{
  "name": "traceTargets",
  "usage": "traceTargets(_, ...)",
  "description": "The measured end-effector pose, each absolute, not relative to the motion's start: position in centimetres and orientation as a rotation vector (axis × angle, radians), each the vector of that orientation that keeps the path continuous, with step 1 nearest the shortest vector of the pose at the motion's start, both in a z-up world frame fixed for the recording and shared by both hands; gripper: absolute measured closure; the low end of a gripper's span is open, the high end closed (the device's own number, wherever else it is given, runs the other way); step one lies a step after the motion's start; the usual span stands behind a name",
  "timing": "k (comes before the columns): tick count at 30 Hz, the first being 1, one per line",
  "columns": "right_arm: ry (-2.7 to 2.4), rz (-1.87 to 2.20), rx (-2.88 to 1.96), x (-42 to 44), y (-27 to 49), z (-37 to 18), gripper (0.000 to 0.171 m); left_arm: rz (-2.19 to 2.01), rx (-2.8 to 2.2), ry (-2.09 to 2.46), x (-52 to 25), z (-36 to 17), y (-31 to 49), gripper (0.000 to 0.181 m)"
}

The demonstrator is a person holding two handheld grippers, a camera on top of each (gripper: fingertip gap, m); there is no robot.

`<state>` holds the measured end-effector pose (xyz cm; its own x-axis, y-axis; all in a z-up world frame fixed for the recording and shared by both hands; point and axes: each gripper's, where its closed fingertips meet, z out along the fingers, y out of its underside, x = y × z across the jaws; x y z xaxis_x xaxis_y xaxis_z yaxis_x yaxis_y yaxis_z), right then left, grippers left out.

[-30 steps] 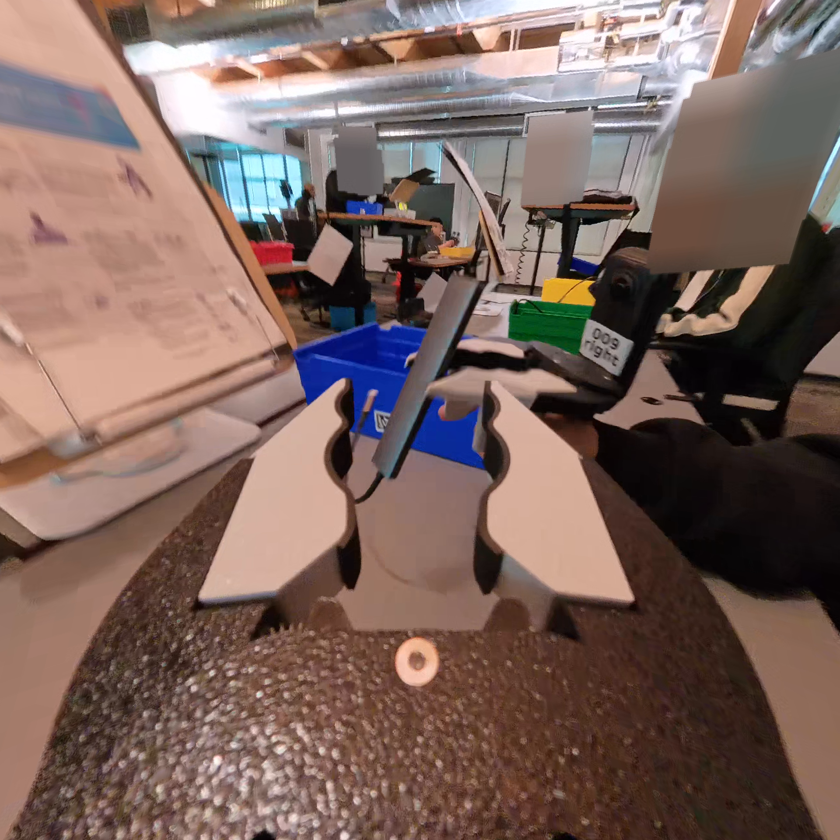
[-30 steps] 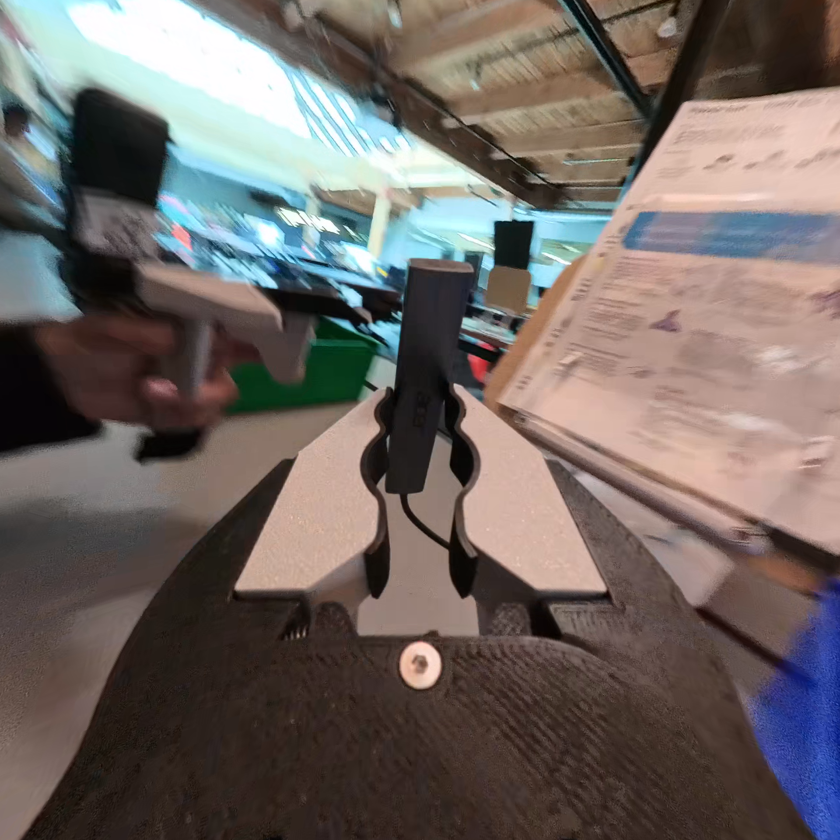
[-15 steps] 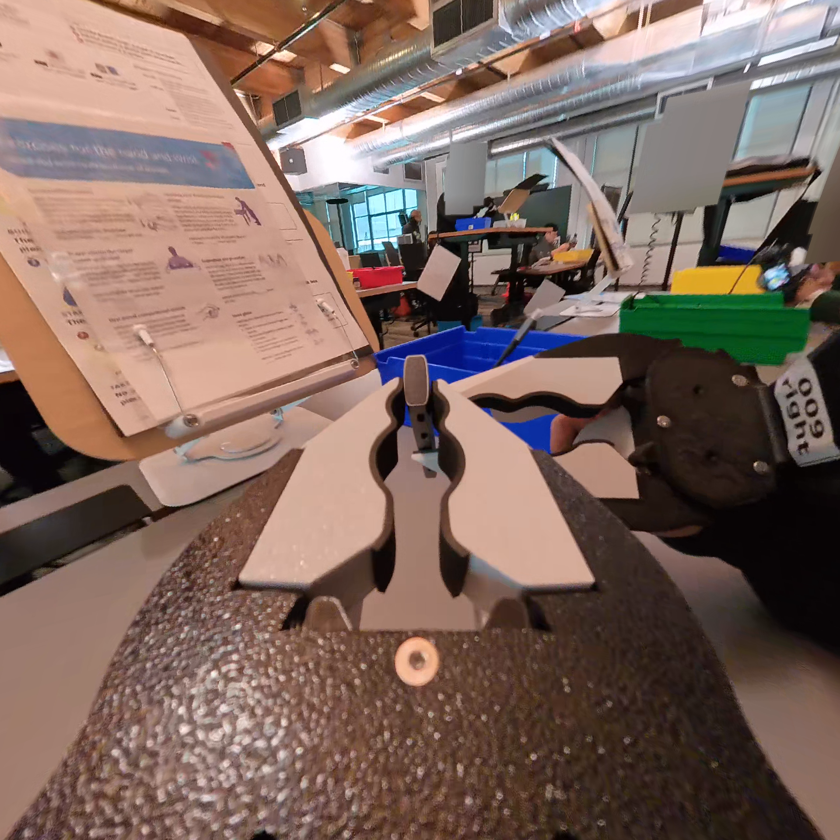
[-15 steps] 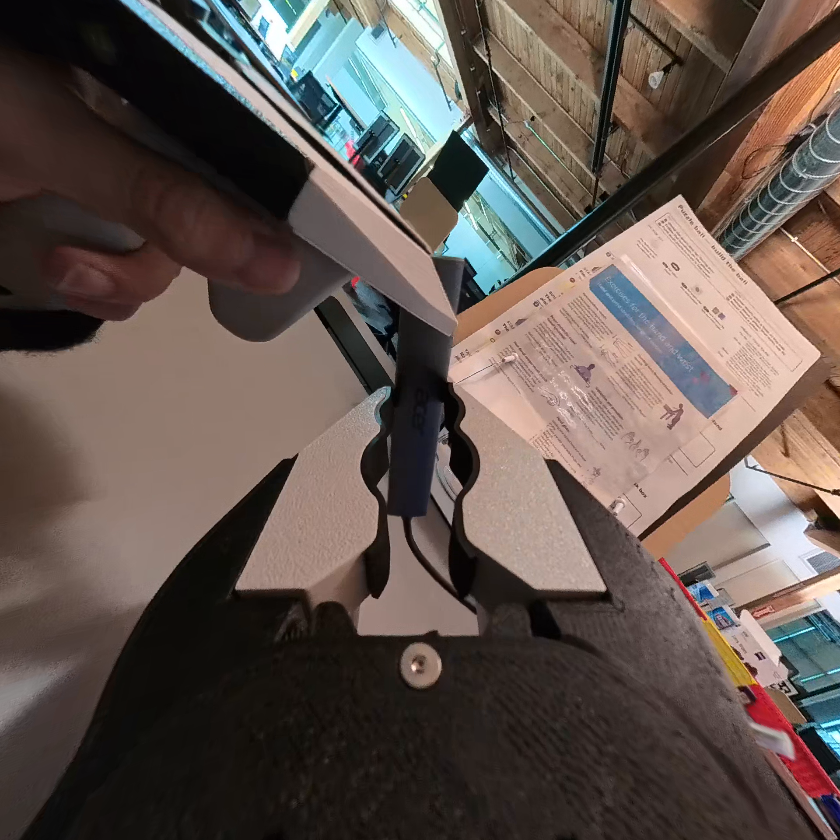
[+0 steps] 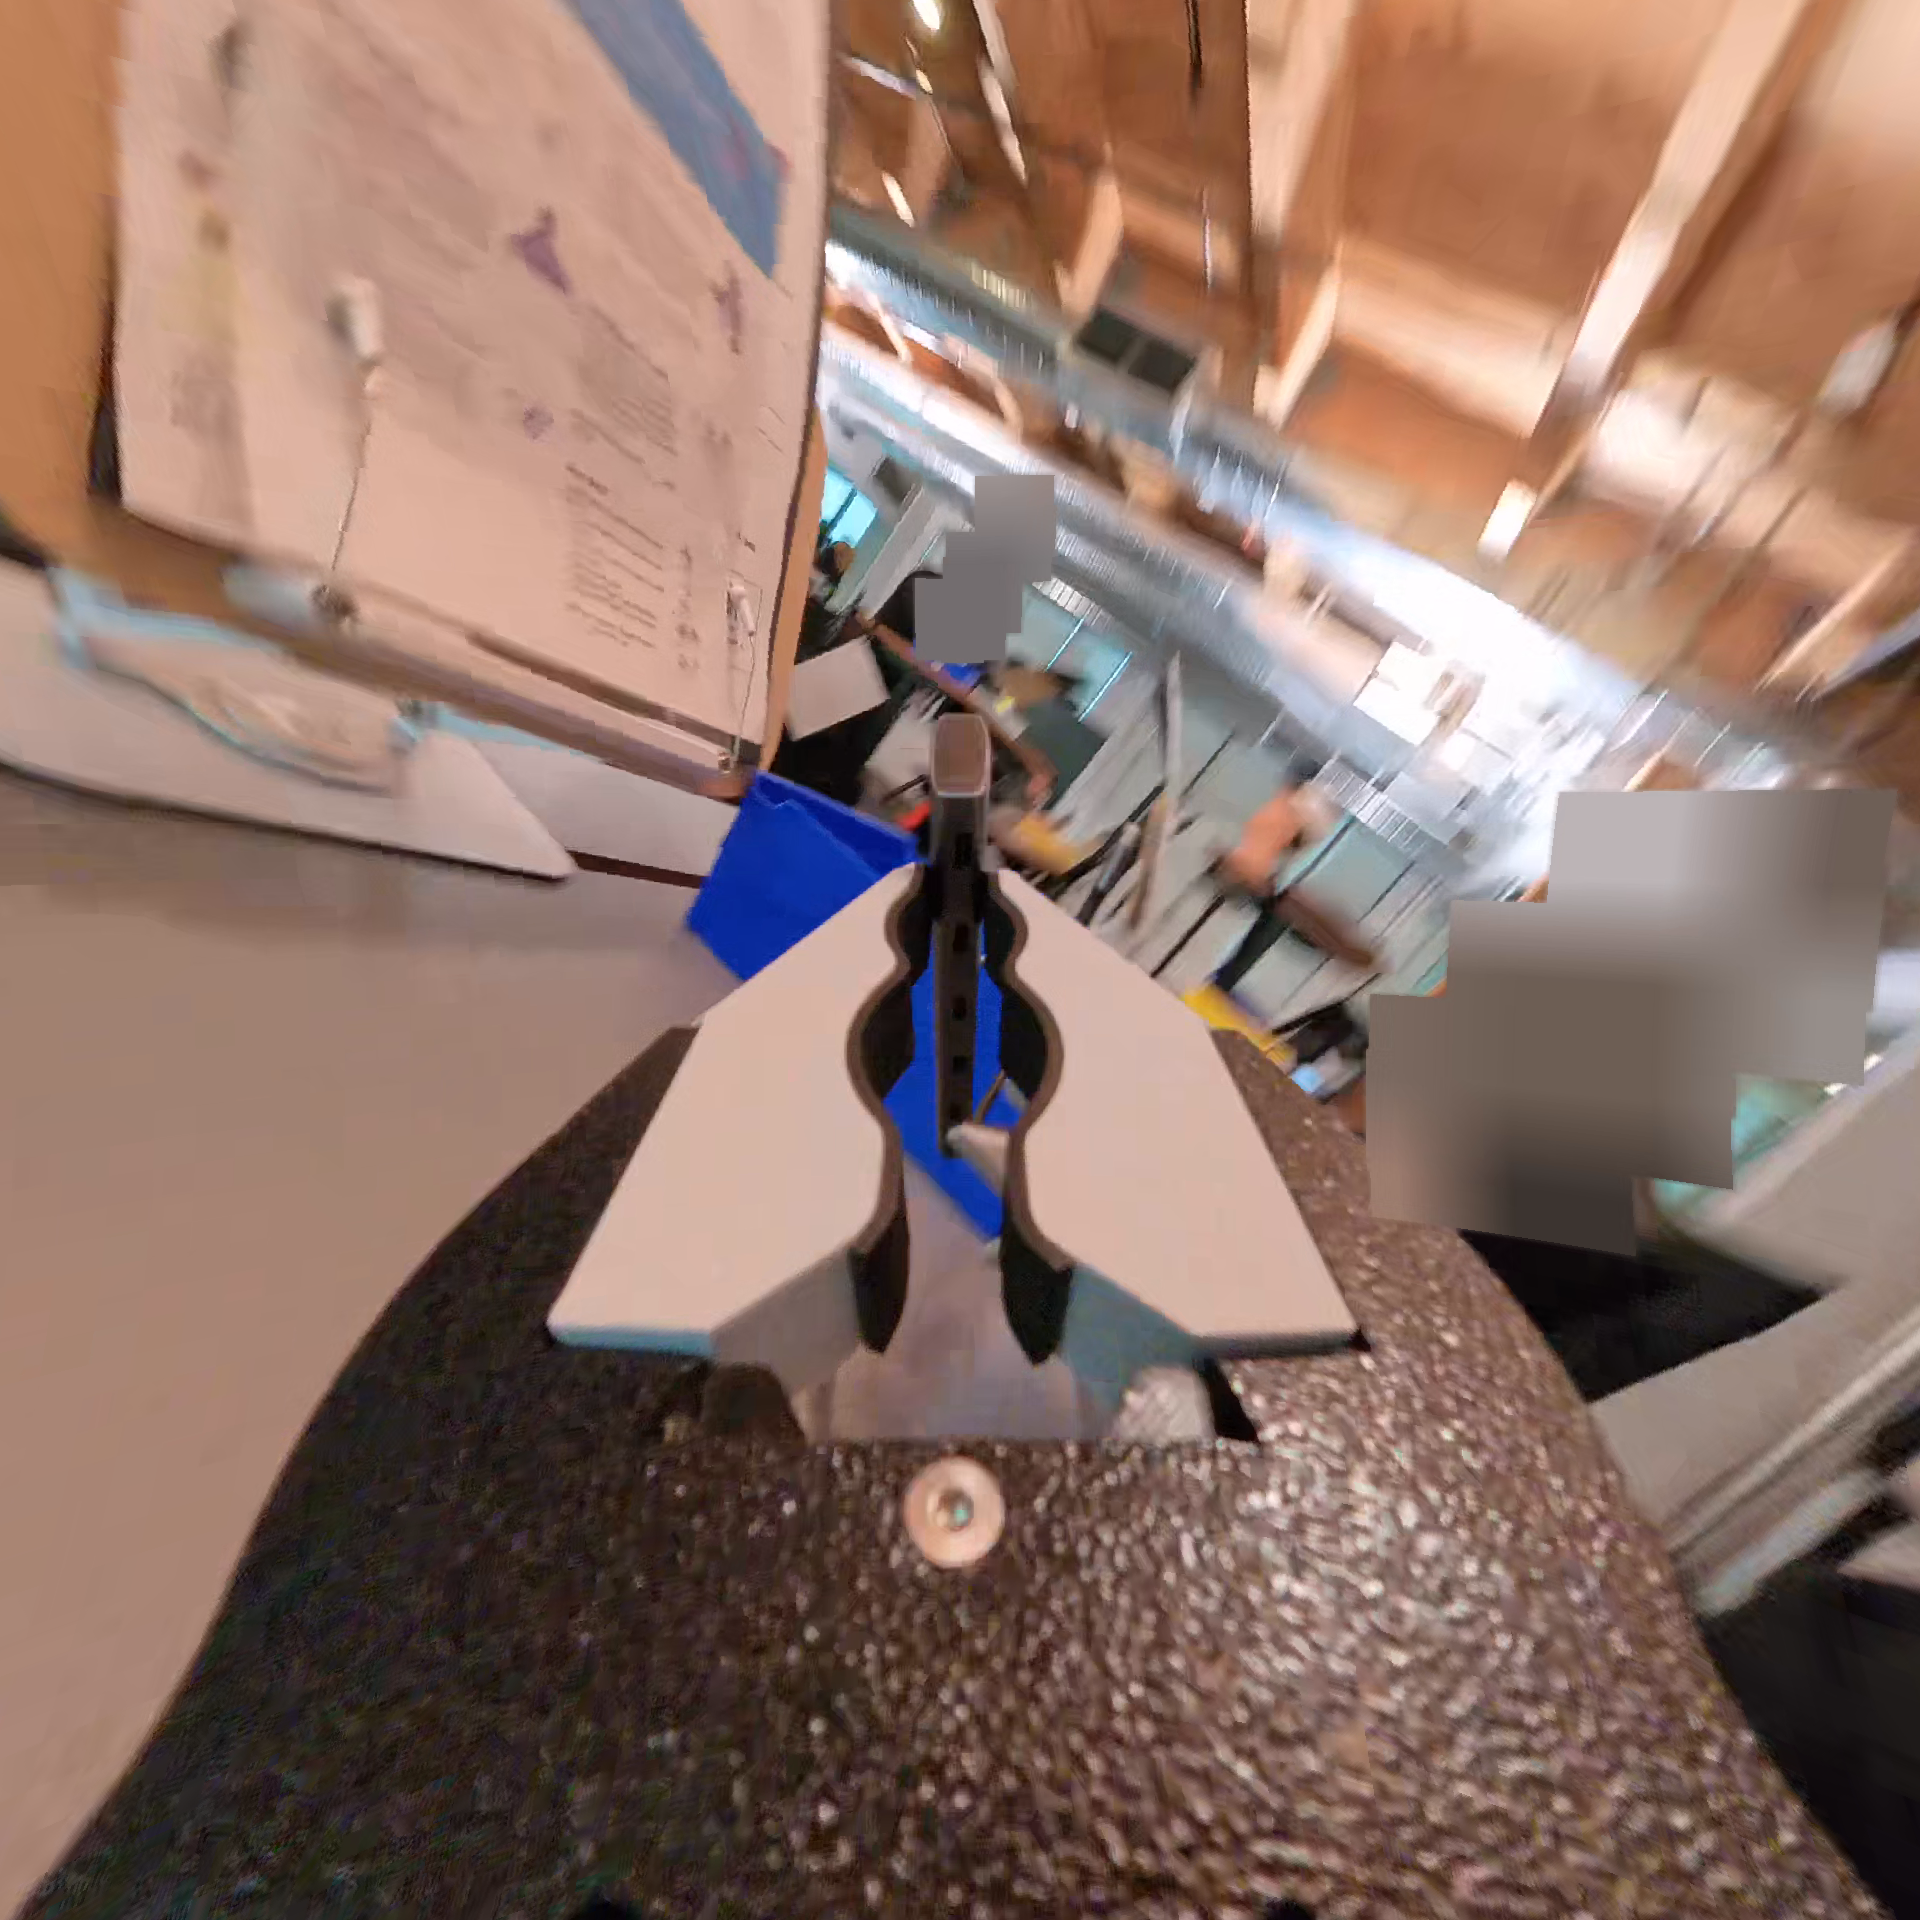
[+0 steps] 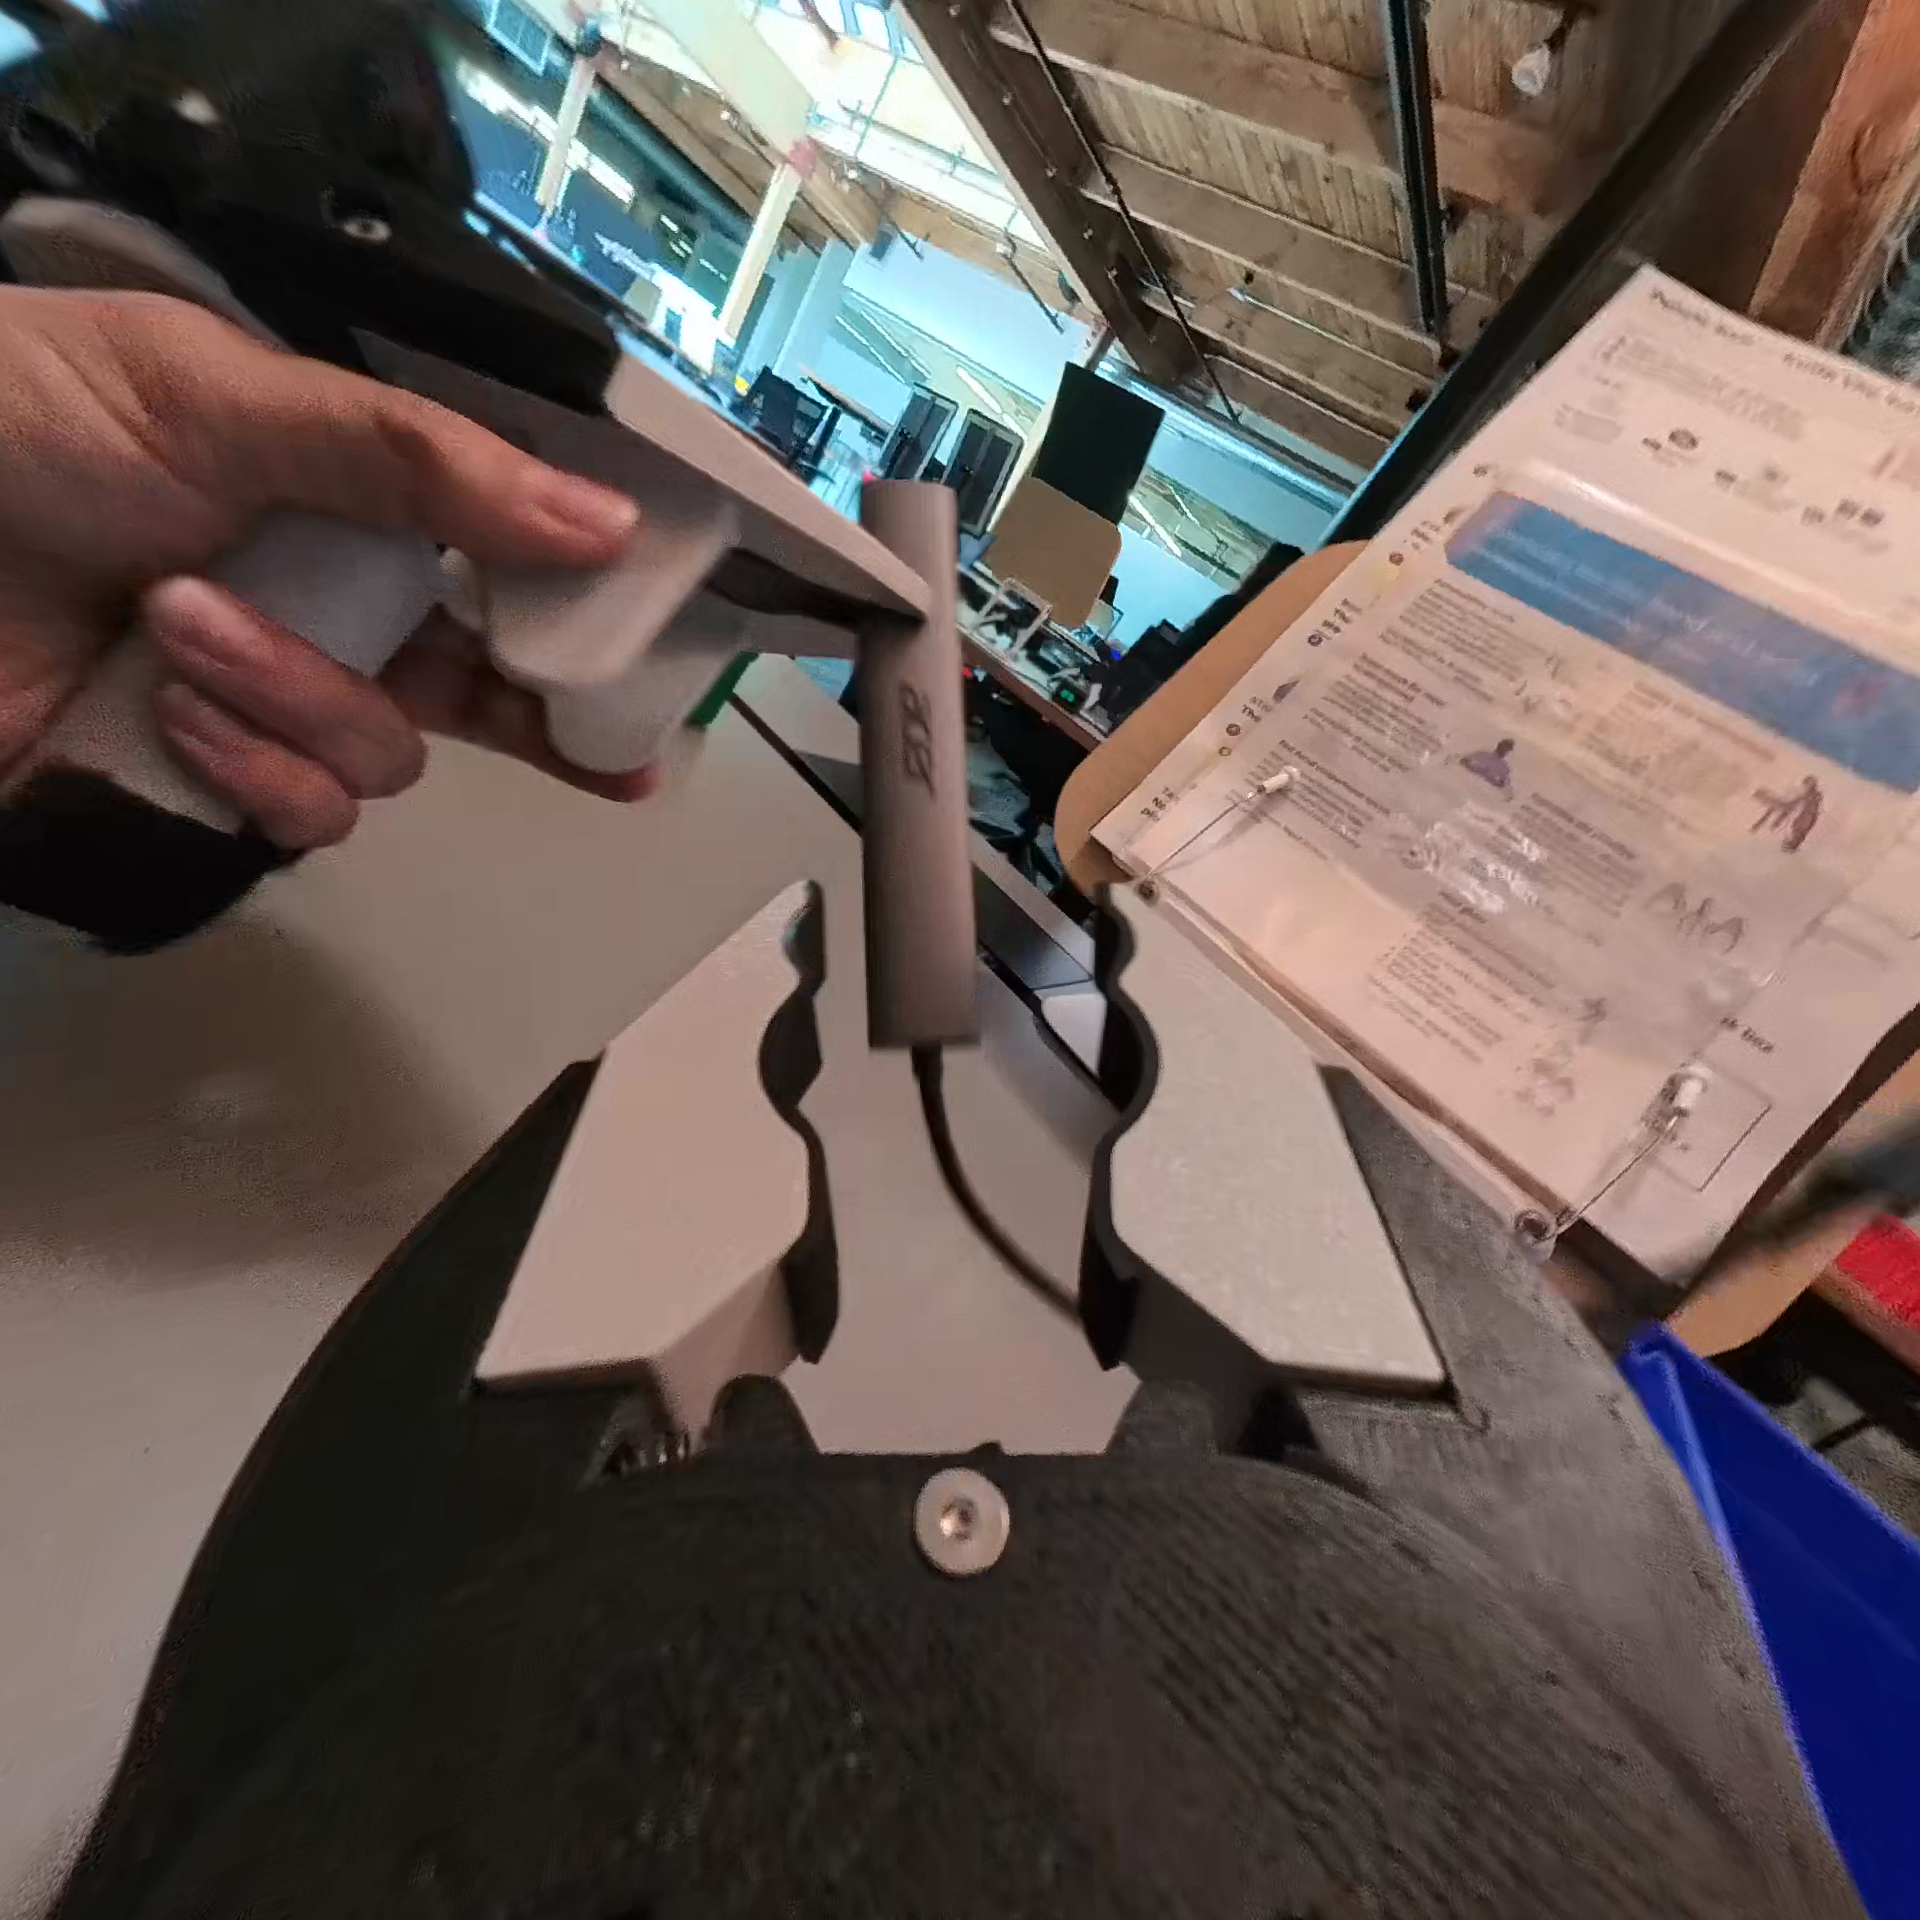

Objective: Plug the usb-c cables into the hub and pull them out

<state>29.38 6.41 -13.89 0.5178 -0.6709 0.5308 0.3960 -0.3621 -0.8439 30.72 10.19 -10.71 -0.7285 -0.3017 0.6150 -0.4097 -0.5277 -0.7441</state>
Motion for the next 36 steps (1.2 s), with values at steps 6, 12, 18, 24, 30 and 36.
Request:
traceTargets(6, 0.174, -1.033, -1.525, 28.5, 6.9, -13.8, 0.121, 2.204, 1.287, -0.974, 32.3, -11.9, 12.6, 0.175)
traceTargets(12, 0.080, -1.098, -1.515, 27.7, 6.9, -12.8, 0.125, 2.091, 1.263, -1.010, 31.4, -12.8, 10.3, 0.175)
traceTargets(18, 0.129, -0.952, -1.534, 28.5, 6.4, -14.5, 0.146, 2.021, 1.218, -0.941, 30.8, -12.6, 9.3, 0.174)
traceTargets(24, 0.132, -0.853, -1.467, 27.9, 6.7, -13.9, 0.149, 1.983, 1.208, -0.871, 30.8, -12.5, 9.4, 0.174)
traceTargets(30, 0.183, -0.803, -1.421, 27.7, 6.8, -13.1, 0.149, 1.949, 1.234, -0.797, 31.1, -13.0, 9.3, 0.175)
traceTargets(36, 0.299, -0.678, -1.415, 28.4, 7.0, -13.1, 0.149, 2.066, 1.270, -0.989, 31.4, -12.8, 9.7, 0.172)
